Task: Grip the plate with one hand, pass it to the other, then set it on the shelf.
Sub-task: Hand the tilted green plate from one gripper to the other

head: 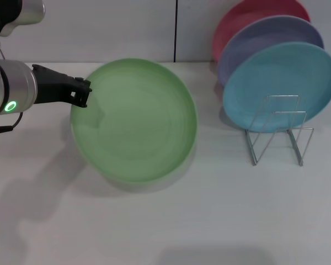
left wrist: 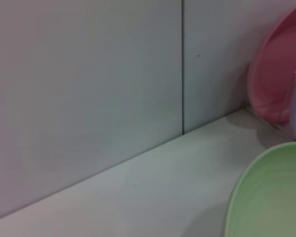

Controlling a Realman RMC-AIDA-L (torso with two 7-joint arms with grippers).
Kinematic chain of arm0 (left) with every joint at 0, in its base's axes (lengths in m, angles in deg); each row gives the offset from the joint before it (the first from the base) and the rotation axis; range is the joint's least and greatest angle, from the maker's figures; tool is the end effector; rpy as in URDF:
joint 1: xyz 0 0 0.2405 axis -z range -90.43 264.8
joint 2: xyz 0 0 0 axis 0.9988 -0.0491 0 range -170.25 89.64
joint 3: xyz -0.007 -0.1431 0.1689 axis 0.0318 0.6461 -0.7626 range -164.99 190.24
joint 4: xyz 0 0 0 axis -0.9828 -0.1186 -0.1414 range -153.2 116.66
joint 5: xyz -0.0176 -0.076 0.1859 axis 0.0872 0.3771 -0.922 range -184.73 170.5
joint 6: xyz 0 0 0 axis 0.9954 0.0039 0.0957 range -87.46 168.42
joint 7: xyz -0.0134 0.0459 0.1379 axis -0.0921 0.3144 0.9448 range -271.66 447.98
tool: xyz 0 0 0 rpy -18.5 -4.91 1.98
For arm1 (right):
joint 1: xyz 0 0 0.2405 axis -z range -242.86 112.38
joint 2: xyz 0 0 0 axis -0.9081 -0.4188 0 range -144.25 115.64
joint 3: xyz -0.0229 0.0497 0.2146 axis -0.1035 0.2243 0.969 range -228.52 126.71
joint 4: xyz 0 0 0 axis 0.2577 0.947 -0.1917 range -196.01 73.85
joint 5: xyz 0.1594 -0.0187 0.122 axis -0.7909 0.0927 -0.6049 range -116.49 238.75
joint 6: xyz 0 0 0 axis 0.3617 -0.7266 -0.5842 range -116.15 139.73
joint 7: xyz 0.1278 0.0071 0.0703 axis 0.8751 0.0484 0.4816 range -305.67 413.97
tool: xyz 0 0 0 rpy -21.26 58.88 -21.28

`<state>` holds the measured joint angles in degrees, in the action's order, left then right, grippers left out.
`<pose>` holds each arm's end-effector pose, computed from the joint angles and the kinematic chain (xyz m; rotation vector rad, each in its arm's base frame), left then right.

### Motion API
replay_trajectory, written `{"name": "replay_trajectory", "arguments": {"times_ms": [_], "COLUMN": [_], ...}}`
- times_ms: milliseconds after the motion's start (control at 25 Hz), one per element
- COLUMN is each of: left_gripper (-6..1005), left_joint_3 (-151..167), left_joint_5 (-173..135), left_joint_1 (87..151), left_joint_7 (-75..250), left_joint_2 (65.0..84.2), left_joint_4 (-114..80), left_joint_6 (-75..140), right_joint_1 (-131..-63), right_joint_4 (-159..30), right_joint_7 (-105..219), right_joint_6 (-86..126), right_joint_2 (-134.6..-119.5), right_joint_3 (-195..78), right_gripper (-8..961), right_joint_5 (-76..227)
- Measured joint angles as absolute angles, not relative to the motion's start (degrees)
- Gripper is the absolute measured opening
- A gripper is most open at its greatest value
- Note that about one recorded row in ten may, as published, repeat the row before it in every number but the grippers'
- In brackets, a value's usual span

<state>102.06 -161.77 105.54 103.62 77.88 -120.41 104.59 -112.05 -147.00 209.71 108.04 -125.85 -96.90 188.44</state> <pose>-0.1199 0.3388 0.0555 -2.1875 -0.7549 -0.0210 0.0633 0.3727 0.1605 -2.4416 1.0131 0.4365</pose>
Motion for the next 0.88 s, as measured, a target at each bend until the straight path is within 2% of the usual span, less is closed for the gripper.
{"name": "replay_trajectory", "arguments": {"times_ms": [240, 360, 400, 440, 880], "left_gripper": [34, 34, 34, 34, 34], "left_joint_3": [102.1, 102.1, 102.1, 102.1, 101.8], "left_joint_5": [-161.5, -161.4, -161.4, -161.4, -161.3], "left_joint_1": [105.5, 105.4, 105.4, 105.4, 105.4], "left_joint_7": [103.9, 104.0, 104.0, 104.0, 104.1], "left_joint_2": [77.85, 77.84, 77.84, 77.83, 77.82], "left_joint_4": [-121.9, -122.3, -122.3, -122.3, -122.9], "left_joint_6": [104.8, 104.9, 104.9, 104.9, 105.0], "right_joint_1": [-115.0, -116.3, -116.3, -116.6, -117.5], "right_joint_4": [-140.5, -139.0, -139.0, -138.8, -134.3], "right_joint_7": [208.1, 207.0, 207.0, 206.3, 205.2], "right_joint_6": [110.4, 109.7, 109.7, 109.0, 105.0], "right_joint_2": [-126.72, -128.34, -128.34, -129.17, -129.77], "right_joint_3": [-102.4, -103.5, -103.5, -104.6, -108.2], "right_gripper": [812, 812, 812, 812, 807], "right_joint_5": [193.0, 196.6, 196.6, 197.6, 198.7]}}
